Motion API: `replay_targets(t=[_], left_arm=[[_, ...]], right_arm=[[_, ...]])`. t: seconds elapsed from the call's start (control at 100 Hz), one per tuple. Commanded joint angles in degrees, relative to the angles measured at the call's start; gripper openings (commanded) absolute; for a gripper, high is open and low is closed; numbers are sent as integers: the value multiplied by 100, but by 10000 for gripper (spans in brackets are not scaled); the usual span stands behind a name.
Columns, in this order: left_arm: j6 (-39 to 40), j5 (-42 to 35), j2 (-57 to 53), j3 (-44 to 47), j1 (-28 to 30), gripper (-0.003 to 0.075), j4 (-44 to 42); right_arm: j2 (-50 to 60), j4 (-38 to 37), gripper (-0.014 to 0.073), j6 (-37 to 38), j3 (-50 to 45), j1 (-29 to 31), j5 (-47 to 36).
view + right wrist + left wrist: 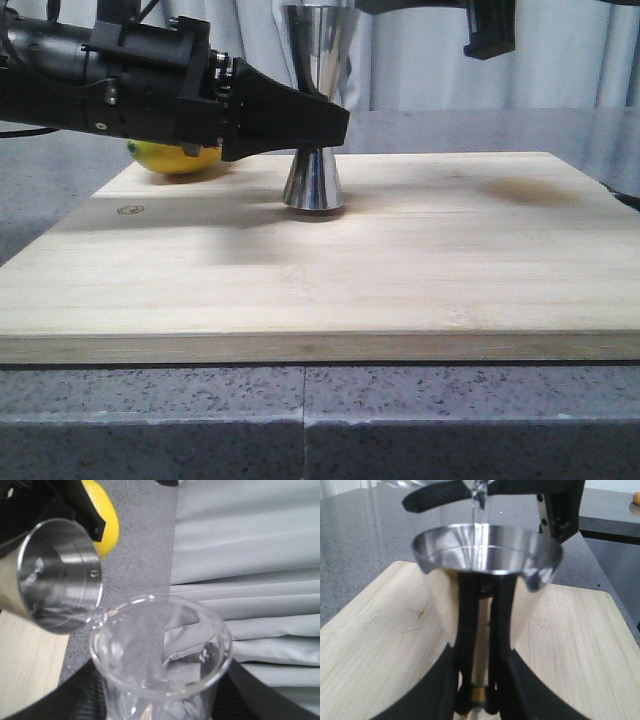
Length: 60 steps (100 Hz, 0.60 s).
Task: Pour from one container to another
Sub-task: 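Tilt the beaker with the right gripper, pouring liquid into the jigger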
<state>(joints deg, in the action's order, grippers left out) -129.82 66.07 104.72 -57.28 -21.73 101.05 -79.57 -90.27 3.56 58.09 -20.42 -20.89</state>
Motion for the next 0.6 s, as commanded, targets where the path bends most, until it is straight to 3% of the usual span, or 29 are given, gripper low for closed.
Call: replay_targets(t=[0.0, 0.59], left_arm=[[10, 608, -233, -155, -55, 70, 506], [10, 608, -233, -155, -55, 70, 506]], right_arm=[[206, 67, 300, -23, 207, 1, -27], [206, 55, 300, -308, 207, 1, -39]])
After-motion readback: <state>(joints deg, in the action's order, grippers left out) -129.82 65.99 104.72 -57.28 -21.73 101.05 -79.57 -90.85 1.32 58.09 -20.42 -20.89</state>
